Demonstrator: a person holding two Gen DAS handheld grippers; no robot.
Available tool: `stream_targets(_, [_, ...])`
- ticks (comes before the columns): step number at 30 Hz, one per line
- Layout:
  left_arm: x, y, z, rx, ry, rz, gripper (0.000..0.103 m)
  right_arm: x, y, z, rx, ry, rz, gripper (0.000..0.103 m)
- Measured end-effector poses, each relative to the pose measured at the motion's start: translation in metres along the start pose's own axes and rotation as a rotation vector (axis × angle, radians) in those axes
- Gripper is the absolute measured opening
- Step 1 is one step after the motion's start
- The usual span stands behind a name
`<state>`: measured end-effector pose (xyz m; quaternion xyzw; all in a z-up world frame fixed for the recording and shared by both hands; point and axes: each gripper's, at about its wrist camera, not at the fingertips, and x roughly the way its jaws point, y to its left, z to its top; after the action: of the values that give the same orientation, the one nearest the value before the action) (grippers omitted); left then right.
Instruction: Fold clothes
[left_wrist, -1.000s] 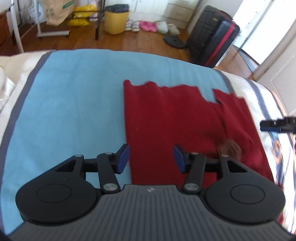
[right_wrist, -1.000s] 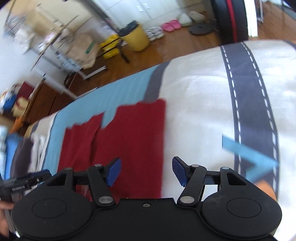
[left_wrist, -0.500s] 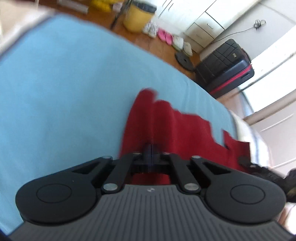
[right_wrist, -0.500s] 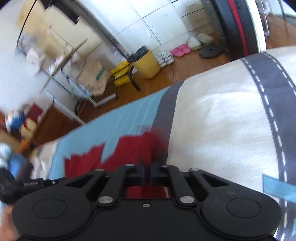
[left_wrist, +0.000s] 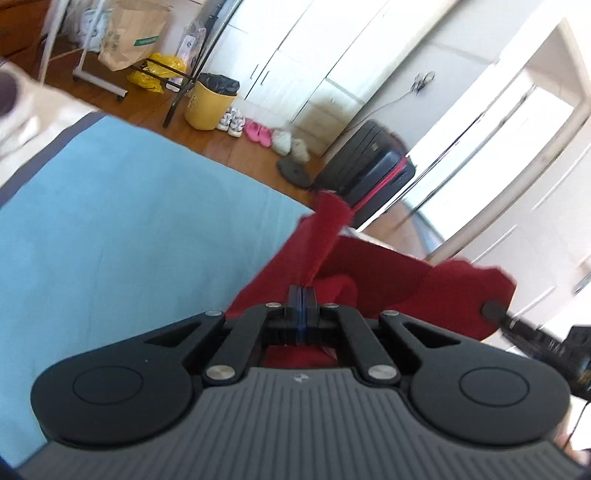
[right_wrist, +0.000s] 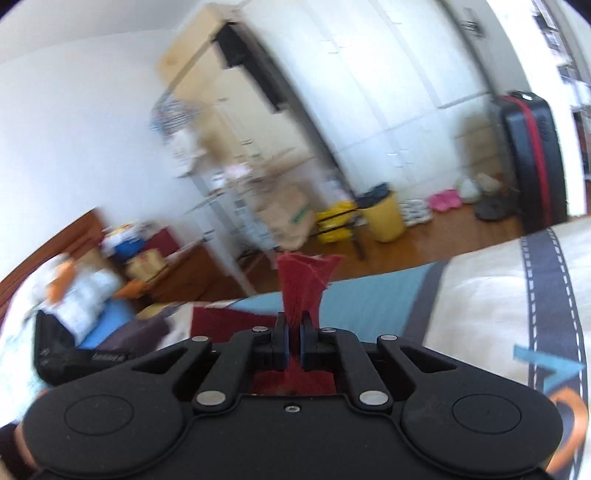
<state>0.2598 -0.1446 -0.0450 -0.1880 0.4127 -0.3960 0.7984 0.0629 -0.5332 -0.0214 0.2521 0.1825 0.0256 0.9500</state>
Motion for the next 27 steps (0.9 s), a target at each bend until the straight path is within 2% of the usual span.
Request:
stream_targets(2, [-0.039,0.005,-0.024,-0.090,-0.008,-0.053,0.000,-0.029,0.021,-0.014,-0.076,0.021,0.000,0.007])
stream_targets(4, [-0.069,0.009,-0.053,-0.119,-0.027,-0.047,0.000,-0.056,0.035,-0.031,-0.118,0.044,-0.023,0.007])
stream_targets(7, [-0.086,0.023,-0.092,-0.127,0.012,0.086,0.000,-0.083,0.040,-0.059,-0.120,0.082,-0.092,0.007])
stream_targets(9, [-0.088,0.038,-0.109,-0.164,0.072,0.167,0.000,-0.080,0.041,-0.069,-0.135,0.179,-0.212,0.007])
stream_targets(11, [-0.087,0.047,-0.117,-0.212,0.103,0.187,0.000,-0.071,0.041,-0.077,-0.165,0.293,-0.367,0.006])
stream_targets(13, [-0.091,0.046,-0.118,-0.204,0.087,0.202,0.000,-0.064,0.036,-0.081,-0.140,0.360,-0.451,0.006])
stream_targets(16, [-0.101,0.034,-0.112,-0.109,0.016,0.264,0.000,-0.071,0.026,-0.081,-0.052,0.325,-0.421,0.006])
stream_targets(17, [-0.104,0.029,-0.110,-0.070,-0.006,0.285,0.000,-0.072,0.027,-0.081,-0.059,0.322,-0.424,0.006])
stream_targets(19, [-0.108,0.022,-0.108,0.005,-0.030,0.273,0.000,-0.073,0.032,-0.083,-0.100,0.342,-0.418,0.006])
stream_targets(23, [-0.098,0.021,-0.109,0.039,0.009,0.178,0.004,-0.077,0.044,-0.094,-0.132,0.416,-0.354,0.006])
stream_targets(25, [-0.089,0.025,-0.108,0.035,0.025,0.175,0.005,-0.081,0.047,-0.103,-0.150,0.459,-0.372,0.006])
stream_targets(27, [-0.078,0.025,-0.105,0.046,0.024,0.206,0.007,-0.079,0.042,-0.107,-0.140,0.467,-0.398,0.006])
